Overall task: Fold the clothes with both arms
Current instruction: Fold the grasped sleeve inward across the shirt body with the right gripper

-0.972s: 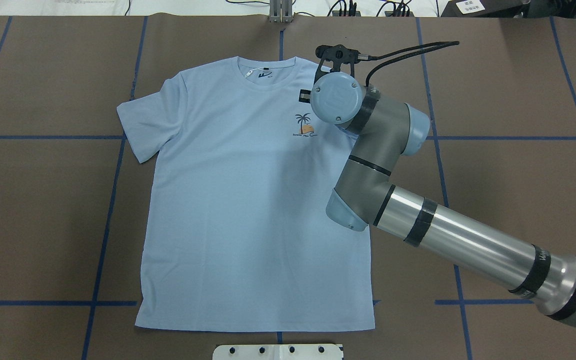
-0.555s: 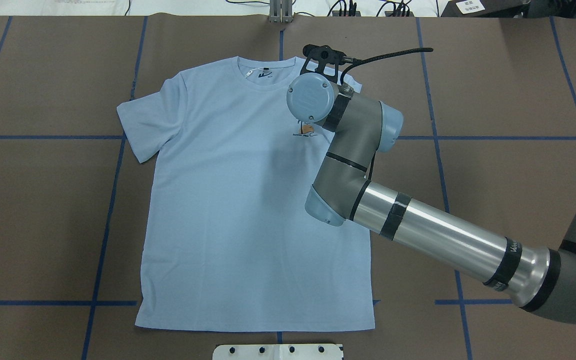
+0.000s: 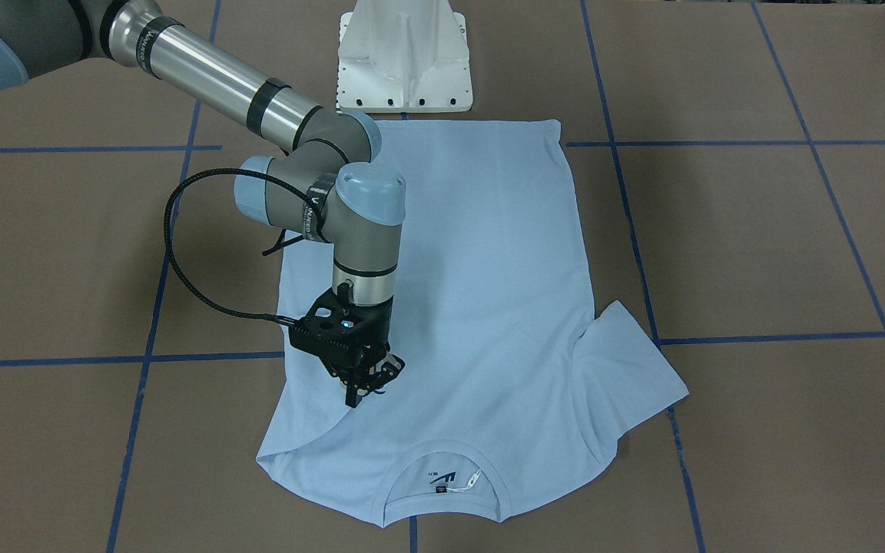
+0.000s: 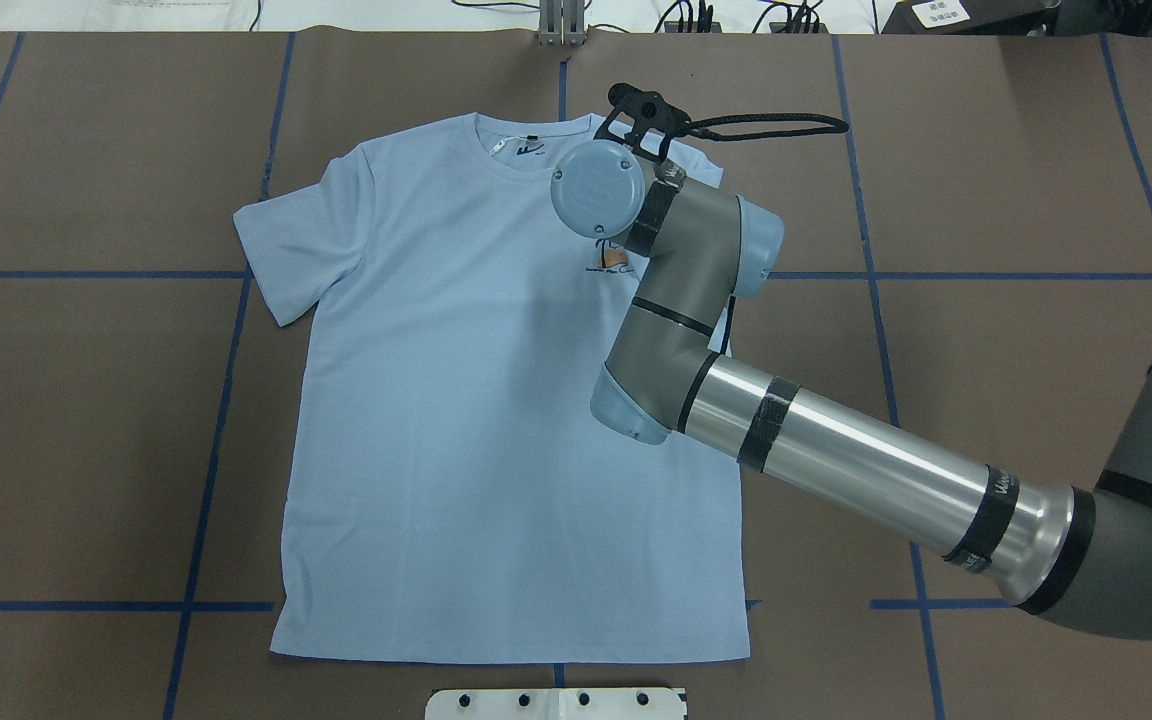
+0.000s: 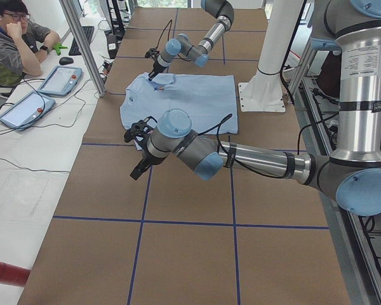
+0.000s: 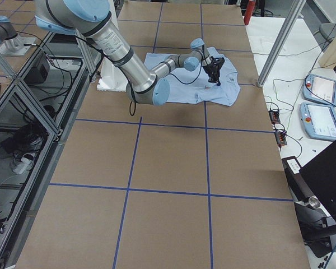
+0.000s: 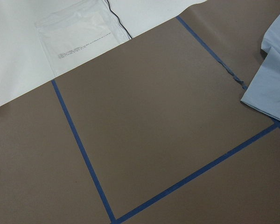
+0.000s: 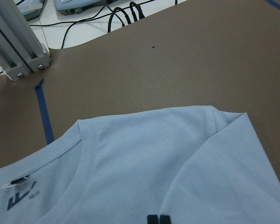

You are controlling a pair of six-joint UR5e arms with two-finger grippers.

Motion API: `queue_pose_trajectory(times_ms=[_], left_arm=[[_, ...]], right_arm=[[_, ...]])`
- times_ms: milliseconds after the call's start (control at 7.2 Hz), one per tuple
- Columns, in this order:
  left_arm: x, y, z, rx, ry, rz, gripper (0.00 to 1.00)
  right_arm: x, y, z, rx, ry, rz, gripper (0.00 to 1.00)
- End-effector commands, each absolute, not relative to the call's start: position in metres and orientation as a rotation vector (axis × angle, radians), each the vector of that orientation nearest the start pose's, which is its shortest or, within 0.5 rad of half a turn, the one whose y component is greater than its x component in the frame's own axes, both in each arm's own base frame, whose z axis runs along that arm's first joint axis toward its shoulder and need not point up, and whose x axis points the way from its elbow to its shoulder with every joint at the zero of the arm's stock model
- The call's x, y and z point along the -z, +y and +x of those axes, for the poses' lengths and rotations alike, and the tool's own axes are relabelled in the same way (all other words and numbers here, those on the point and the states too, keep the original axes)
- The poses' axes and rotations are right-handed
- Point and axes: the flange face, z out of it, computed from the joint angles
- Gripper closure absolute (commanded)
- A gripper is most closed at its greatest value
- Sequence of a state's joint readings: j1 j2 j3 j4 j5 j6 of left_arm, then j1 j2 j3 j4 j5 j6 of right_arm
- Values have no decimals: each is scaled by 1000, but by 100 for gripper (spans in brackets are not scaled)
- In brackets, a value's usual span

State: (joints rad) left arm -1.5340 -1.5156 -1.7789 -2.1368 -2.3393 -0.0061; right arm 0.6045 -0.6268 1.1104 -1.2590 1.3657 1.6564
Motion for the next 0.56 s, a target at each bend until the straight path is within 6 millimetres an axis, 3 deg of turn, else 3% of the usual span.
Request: queue_pose_trajectory(times_ms=[0, 139, 278, 416], left_arm=[[-515, -488, -46, -304, 750, 668, 0], [-516, -488, -46, -304, 750, 666, 0], [-516, -488, -46, -304, 750, 666, 0], [-516, -489, -46, -304, 750, 666, 0]], right_arm=[[-216, -600, -596, -833, -767, 377, 100], [-214, -600, -597, -850, -774, 375, 90], [-215, -600, -596, -839, -768, 380, 50], [-215, -594, -603, -741, -742, 421, 0]])
